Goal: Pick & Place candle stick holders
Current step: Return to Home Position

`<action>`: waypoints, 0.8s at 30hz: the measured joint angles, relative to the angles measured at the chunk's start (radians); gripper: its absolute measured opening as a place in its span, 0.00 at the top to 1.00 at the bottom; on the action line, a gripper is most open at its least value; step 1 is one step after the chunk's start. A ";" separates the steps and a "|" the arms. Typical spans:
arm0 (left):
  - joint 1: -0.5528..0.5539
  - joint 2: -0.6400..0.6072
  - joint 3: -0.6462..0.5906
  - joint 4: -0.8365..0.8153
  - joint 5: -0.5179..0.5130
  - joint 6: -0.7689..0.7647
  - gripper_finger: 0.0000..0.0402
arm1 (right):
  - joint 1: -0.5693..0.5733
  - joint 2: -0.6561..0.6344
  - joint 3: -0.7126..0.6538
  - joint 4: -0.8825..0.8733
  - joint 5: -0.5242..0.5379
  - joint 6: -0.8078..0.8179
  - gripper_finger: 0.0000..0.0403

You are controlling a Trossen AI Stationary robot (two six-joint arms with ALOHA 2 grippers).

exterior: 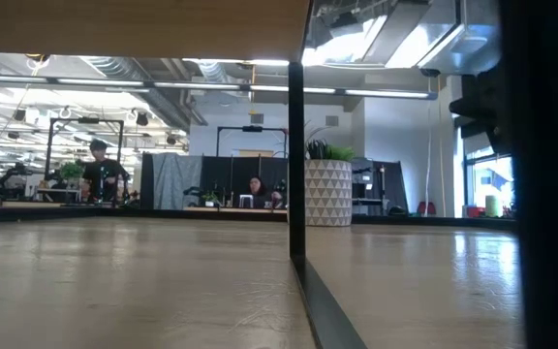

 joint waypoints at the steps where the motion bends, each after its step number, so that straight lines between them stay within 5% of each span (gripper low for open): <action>1: -0.002 -0.025 -0.023 -0.004 -0.001 0.011 1.00 | 0.000 0.000 0.000 0.000 0.000 0.000 1.00; 8: -0.019 -0.246 -0.199 -0.020 -0.035 0.011 1.00 | 0.000 0.000 0.000 0.000 0.000 0.000 1.00; 16: -0.018 -0.439 -0.308 -0.026 -0.074 0.242 1.00 | 0.000 0.000 0.000 0.000 0.000 0.000 1.00; 24: -0.017 -0.554 -0.415 -0.062 -0.049 0.212 1.00 | 0.000 0.000 0.000 0.000 0.000 0.000 1.00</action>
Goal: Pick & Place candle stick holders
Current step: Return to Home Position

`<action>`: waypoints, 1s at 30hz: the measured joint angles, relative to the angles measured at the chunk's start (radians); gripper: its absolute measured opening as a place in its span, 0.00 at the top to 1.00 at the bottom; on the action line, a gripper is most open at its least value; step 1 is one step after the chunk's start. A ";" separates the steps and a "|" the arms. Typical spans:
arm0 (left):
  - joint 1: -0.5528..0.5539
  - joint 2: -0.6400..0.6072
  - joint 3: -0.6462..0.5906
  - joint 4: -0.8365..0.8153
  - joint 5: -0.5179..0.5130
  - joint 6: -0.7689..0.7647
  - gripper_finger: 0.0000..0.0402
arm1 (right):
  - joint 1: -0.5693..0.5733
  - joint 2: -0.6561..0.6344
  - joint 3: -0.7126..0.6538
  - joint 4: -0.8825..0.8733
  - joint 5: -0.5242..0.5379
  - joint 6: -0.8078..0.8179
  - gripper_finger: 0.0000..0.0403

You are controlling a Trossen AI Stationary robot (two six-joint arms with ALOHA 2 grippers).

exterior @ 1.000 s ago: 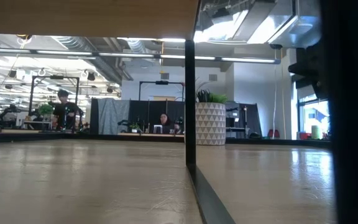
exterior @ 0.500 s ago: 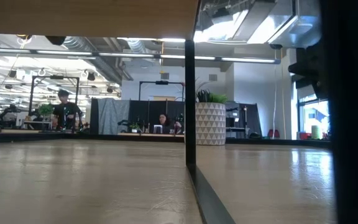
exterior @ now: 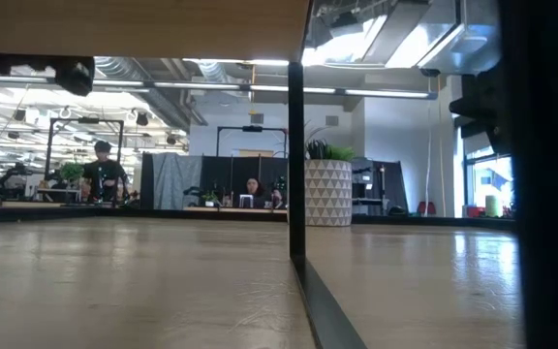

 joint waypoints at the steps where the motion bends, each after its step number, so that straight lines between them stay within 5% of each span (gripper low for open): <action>1: 0.000 0.000 -0.013 -0.004 0.003 -0.001 1.00 | 0.000 0.000 0.000 0.000 0.000 0.000 1.00; 13: 0.029 0.001 -0.025 -0.103 0.004 0.008 1.00 | 0.000 0.000 0.000 0.000 0.000 0.000 1.00; 19: 0.111 0.002 -0.025 -0.114 0.091 0.024 1.00 | 0.000 0.000 0.000 0.000 0.000 0.000 1.00; 25: 0.213 0.009 -0.025 -0.134 0.225 -0.091 1.00 | 0.000 0.000 0.000 0.000 0.000 0.000 1.00; 30: 0.239 0.045 -0.025 -0.134 0.223 -0.186 0.99 | 0.000 0.000 0.000 0.000 0.000 0.000 1.00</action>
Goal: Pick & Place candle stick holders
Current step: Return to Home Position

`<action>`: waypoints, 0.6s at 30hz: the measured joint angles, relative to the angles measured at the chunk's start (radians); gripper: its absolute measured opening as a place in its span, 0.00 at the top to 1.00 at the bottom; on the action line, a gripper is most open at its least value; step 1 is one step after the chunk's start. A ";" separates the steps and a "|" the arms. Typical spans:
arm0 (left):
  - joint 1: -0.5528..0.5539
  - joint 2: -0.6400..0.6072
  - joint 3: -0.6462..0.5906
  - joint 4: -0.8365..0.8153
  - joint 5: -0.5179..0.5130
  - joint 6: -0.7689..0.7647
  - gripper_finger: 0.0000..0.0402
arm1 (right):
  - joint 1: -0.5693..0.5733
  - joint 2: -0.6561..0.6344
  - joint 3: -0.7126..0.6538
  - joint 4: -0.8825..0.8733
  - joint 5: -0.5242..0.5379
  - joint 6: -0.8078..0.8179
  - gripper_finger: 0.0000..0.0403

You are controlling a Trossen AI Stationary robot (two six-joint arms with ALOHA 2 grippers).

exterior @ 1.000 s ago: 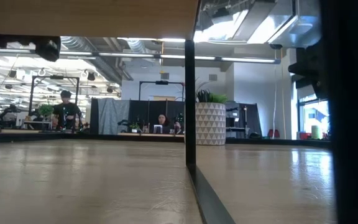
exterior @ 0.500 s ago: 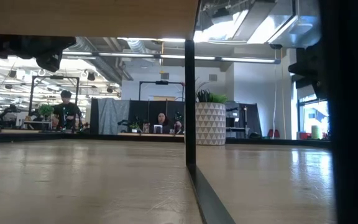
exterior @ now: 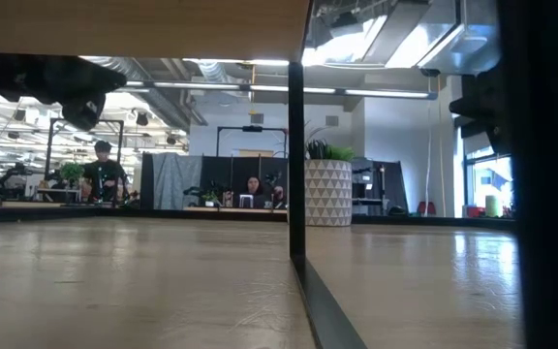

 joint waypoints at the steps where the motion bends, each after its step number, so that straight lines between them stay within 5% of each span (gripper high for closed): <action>1: 0.004 0.003 0.000 0.002 -0.011 -0.008 0.99 | 0.000 0.000 0.000 0.000 0.000 0.000 1.00; 18: 0.004 0.004 0.000 0.004 -0.023 -0.009 0.98 | 0.000 0.000 0.000 0.000 0.000 0.000 1.00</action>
